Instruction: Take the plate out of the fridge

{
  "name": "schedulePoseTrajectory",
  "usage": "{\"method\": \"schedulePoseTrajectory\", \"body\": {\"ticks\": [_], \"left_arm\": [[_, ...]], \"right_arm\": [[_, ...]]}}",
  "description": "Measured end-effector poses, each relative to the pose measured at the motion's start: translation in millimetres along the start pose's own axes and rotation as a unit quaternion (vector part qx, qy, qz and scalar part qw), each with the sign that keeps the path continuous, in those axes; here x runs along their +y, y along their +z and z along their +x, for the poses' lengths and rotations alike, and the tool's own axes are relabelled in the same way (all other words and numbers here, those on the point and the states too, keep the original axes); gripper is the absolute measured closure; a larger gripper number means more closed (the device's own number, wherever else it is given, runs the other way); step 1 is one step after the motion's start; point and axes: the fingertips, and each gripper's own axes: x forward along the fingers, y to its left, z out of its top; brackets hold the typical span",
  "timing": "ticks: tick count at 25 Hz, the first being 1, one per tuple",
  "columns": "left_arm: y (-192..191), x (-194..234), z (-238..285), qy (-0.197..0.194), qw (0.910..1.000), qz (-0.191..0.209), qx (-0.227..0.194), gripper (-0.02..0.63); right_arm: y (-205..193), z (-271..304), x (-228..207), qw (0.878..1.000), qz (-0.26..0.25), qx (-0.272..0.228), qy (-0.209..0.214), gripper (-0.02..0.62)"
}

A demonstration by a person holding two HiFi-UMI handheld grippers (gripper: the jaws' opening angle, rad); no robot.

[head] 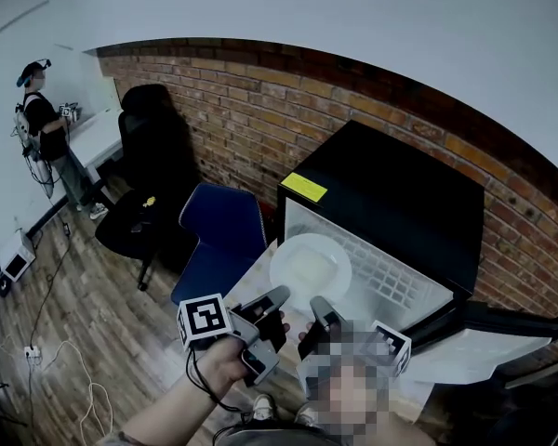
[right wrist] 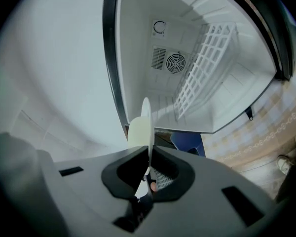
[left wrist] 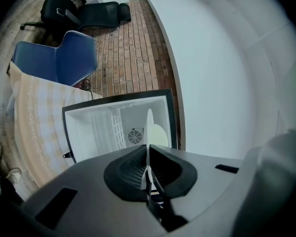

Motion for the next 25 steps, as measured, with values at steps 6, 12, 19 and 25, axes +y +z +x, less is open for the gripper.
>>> {"method": "schedulePoseTrajectory", "body": {"ticks": [6,12,19,25], "left_arm": [[17,-5,-36,0.005,0.999,-0.001,-0.044,0.577],[35,-3,-78,0.012,0.9957,0.002,-0.092,0.578],[50,9,-125,0.026,0.9886,-0.007,-0.148,0.577],[52,24,-161,0.037,0.9816,-0.015,-0.187,0.577]], "right_arm": [[-33,14,15,0.999,-0.004,0.048,0.017,0.56],[-71,28,21,0.995,-0.015,0.097,0.021,0.56],[-116,45,20,0.987,-0.022,0.158,0.022,0.56],[-155,51,14,0.978,-0.014,0.207,0.026,0.56]]}}
